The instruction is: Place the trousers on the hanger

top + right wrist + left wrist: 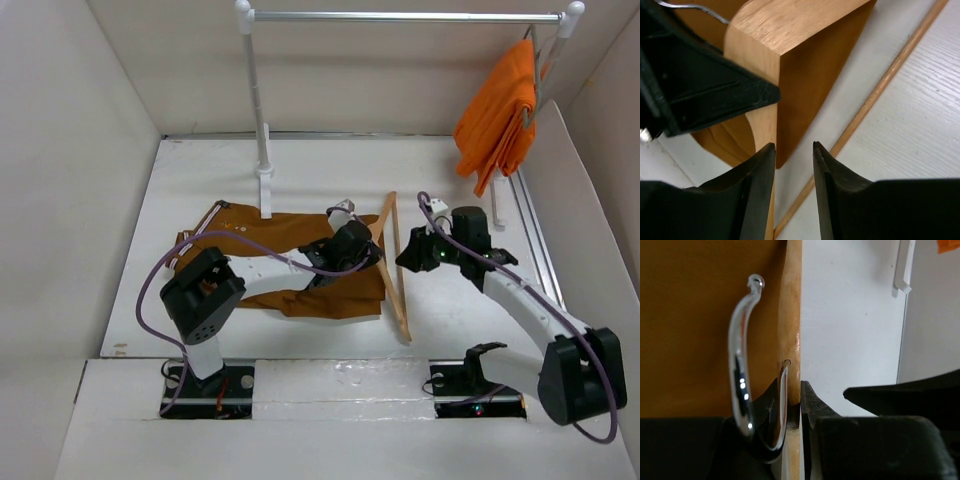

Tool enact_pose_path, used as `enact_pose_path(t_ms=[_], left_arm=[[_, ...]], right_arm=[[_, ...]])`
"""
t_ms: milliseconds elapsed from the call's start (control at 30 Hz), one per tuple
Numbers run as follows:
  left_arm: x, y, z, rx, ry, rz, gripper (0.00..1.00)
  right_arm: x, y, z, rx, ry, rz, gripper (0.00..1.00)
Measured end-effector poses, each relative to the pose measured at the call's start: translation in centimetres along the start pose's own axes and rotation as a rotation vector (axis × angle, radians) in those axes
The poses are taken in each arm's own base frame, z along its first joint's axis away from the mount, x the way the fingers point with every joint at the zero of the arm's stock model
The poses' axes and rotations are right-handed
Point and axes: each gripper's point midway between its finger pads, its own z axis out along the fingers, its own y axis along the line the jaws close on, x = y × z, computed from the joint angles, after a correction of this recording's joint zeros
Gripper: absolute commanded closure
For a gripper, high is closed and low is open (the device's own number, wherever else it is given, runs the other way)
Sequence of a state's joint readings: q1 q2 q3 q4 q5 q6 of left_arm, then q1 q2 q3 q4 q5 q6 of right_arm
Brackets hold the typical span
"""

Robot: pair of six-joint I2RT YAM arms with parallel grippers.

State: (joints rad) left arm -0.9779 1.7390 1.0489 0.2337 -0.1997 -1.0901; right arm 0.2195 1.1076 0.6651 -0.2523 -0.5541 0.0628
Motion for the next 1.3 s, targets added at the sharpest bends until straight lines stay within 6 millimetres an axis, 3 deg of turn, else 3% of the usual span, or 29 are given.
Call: enact_pose_path(t_ms=[300, 600, 700, 733, 800, 900, 1000, 1300], left_arm=[[-0.4, 1.0, 0.2, -0.029, -0.037, 0.012, 1.0], [-0.5, 1.3, 0.2, -0.033, -0.037, 0.022, 1.0], [-0.7, 1.3, 0.2, -0.03, -0.037, 0.025, 1.0], [-0.7, 1.3, 0.3, -0.03, -0.037, 0.028, 1.0], [-0.8, 1.3, 0.3, -0.029, -0.039, 0.035, 1.0], [-0.9, 1.3, 0.3, -0.029, -0.041, 0.046, 1.0], [-0.9, 1.3, 0.3, -0.028, -0.041, 0.059, 1.0], [-1.8, 2.1, -0.2, -0.036, -0.055, 0.094, 1.0]], right_arm=[[0.9, -2.4, 5.4, 0.033, -0.007, 0.084, 0.55], [3.4, -2.6, 9.7, 0.037, 0.053, 0.14, 0.4], [3.0, -2.7, 10.3, 0.032, 0.023, 0.159, 0.51], [3.2, -2.5, 10.6, 0.018, 0.019, 0.17, 0.73], [3.7, -2.0, 10.8, -0.015, 0.009, 0.193, 0.9], [4.7, -1.5, 10.3, -0.058, 0.014, 0.245, 0.98], [3.8, -2.0, 8.6, -0.077, -0.003, 0.273, 1.0], [-2.9, -7.8, 0.6, 0.059, -0.176, 0.265, 1.0]])
